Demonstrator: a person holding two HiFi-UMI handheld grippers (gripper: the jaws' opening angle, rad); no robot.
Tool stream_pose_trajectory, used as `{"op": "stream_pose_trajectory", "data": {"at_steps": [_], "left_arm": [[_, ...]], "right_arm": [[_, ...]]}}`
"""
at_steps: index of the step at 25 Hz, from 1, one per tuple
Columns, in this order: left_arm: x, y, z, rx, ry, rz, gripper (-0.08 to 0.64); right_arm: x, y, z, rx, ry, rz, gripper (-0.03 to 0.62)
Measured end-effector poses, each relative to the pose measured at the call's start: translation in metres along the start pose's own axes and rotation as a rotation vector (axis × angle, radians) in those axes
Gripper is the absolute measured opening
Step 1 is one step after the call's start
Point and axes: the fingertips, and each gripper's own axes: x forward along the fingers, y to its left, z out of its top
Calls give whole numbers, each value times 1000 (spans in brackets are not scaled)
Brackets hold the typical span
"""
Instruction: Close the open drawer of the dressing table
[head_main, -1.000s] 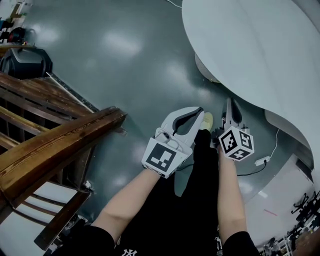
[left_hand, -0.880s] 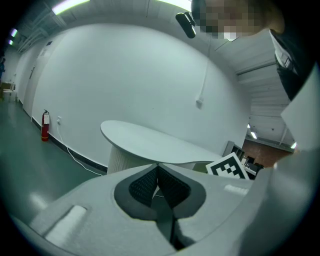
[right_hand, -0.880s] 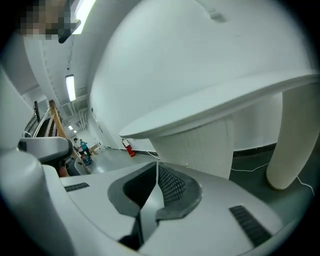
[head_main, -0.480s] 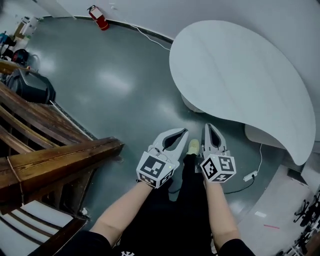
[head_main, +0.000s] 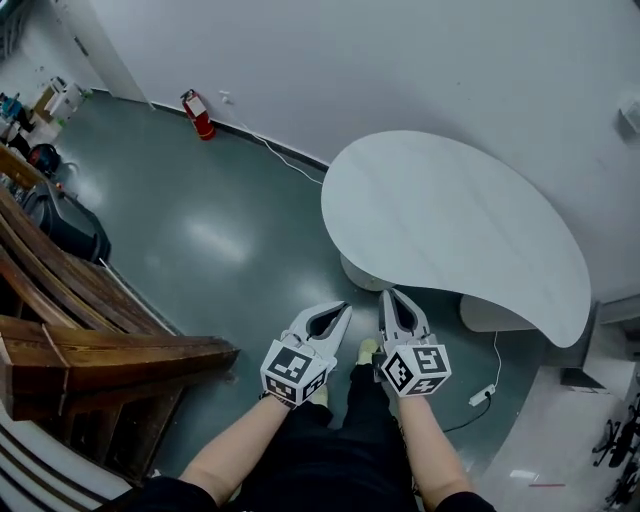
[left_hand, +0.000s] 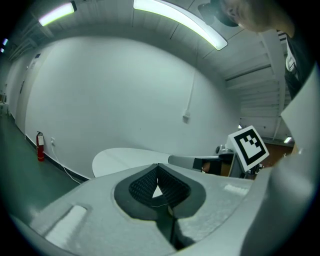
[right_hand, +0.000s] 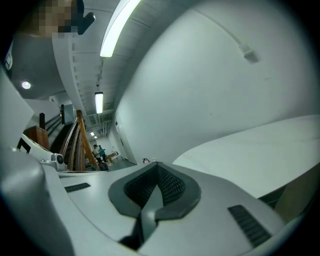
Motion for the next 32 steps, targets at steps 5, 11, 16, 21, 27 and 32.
{"op": "stream_pose_trajectory", "data": {"at_steps": [5,11,16,21,27,32], "left_arm": [[-12,-15,37,17,-51,-15,9],[-24,-26,70,48,-83,-19,11],[-31,-31,91,78,-117,-21,9],[-39,-30,99,96,-136,-15,9],[-42,-29,97,92,-139,-24,9],[-38,-25,99,97,-144,-27,9]], "right_arm": [[-18,20,39,-44,-51,22,15],[-36,42,72,-88,-95,38,15],[-41,59,89,-114,-124,52,15],[-43,69,92,-126,-134,52,14],[-43,74,89,-131,-133,45,14],[-37,75,89,-134,-136,46,15]]}}
